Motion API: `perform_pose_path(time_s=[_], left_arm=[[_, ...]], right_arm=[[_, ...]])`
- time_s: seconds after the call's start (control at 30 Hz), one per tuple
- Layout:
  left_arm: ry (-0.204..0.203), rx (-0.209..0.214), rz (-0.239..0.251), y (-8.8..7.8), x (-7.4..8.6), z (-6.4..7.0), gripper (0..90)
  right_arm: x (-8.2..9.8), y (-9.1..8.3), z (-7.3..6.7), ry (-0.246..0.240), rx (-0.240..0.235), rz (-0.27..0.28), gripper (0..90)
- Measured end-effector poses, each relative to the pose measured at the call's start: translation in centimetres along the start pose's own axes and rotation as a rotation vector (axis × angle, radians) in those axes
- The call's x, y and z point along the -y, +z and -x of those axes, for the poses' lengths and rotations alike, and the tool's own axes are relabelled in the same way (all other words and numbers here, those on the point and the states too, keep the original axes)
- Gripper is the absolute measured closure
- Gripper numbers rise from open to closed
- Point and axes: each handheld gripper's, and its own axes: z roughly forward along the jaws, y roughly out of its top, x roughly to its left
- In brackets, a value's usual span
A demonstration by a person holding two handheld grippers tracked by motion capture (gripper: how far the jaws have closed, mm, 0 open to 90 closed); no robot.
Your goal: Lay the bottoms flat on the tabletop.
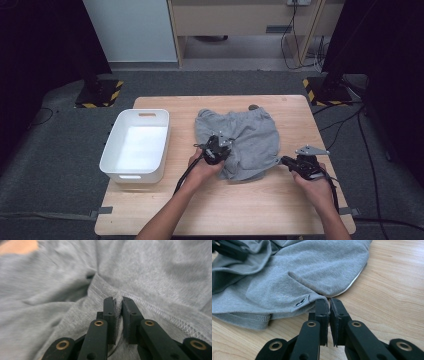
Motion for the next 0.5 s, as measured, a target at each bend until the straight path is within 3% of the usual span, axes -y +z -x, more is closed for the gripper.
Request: perform_pose_path(time_s=[0.17,0.5], left_arm=[[-0.019,-0.005,0.027,-1.5,-0.1,-0.8,81.0],[-0.007,0.027,0.005,-1.7,0.0,-1.2,80.5]], right_arm=[[0.0,0.2,0.0,-0.005,0.004,-0.008,85.4],[0.0,0.3,-0.1,0.0,0.003,-0.011,85.3]])
